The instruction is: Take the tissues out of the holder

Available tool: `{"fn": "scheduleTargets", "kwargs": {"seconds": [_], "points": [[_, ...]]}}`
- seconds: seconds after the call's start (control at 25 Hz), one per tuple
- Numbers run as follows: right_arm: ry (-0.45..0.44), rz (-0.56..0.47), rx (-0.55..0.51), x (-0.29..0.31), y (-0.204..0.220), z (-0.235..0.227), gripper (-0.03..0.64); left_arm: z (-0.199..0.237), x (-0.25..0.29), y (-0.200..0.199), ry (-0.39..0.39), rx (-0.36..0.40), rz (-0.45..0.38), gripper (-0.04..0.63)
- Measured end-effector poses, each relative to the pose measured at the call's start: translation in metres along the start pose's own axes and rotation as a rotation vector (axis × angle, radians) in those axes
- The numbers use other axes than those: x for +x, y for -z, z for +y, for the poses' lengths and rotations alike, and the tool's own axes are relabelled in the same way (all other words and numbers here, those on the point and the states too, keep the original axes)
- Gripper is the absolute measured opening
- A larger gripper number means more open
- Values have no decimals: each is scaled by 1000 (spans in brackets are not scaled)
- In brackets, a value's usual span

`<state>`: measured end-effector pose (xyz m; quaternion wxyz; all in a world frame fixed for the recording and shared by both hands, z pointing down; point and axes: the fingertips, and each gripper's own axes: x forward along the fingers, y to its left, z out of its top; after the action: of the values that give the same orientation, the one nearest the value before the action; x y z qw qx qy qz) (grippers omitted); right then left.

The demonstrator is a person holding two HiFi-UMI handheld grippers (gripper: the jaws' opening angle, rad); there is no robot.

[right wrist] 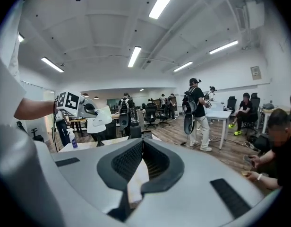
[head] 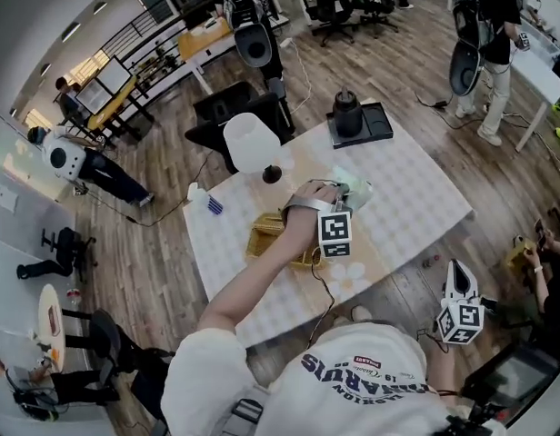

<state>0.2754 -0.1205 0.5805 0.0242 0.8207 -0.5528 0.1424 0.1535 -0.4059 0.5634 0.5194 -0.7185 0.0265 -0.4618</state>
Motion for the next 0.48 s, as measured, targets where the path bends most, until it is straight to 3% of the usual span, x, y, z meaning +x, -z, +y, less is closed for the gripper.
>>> {"fn": "scheduleTargets", "kwargs": {"seconds": [0.2,0.48], "points": [[47,4,4,-20,-7,-21,8,5,3,-38,6,12,-54,2],[22,3,-3,-23,-14,-11,9,3,0,-35,7,10,-42,2]]}}
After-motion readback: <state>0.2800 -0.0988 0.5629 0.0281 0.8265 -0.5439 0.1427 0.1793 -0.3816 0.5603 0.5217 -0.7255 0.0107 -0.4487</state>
